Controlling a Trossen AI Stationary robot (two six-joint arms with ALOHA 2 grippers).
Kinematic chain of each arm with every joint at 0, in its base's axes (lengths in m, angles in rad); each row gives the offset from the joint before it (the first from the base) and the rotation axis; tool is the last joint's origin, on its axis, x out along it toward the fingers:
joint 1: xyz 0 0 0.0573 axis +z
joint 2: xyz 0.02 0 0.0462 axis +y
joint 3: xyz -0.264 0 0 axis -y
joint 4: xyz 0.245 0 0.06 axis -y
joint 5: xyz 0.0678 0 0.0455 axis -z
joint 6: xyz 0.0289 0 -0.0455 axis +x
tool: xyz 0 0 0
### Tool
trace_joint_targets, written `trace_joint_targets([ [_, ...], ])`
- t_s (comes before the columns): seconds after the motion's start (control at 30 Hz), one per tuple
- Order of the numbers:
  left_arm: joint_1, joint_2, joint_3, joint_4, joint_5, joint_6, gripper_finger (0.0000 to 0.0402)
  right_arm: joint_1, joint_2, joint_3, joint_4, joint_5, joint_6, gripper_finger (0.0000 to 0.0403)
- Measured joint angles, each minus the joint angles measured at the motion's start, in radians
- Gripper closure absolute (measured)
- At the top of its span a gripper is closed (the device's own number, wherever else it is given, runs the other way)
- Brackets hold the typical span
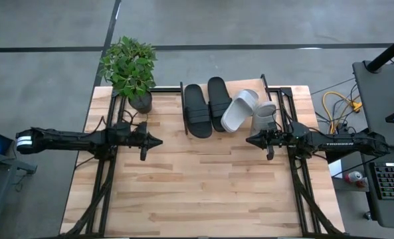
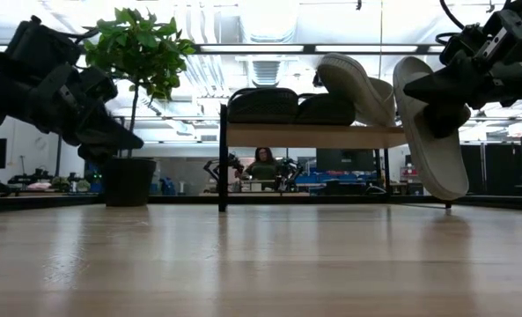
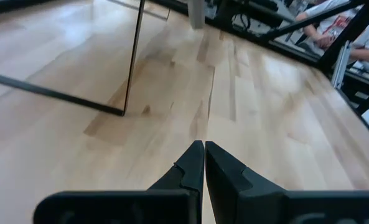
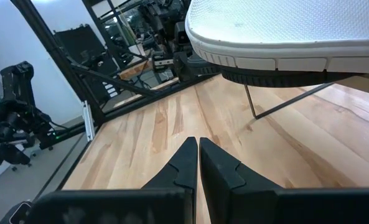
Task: Pick and place slides into the shelf
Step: Return to Home Position
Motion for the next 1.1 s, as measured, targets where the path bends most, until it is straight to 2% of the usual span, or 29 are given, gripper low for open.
trace_joint_targets([
  [1.1, 0.000, 0.358, 0.000, 0.000, 0.000, 0.000, 0.0402, 0.000, 0.000, 0.000, 0.000, 0.000, 0.000, 0.0394],
])
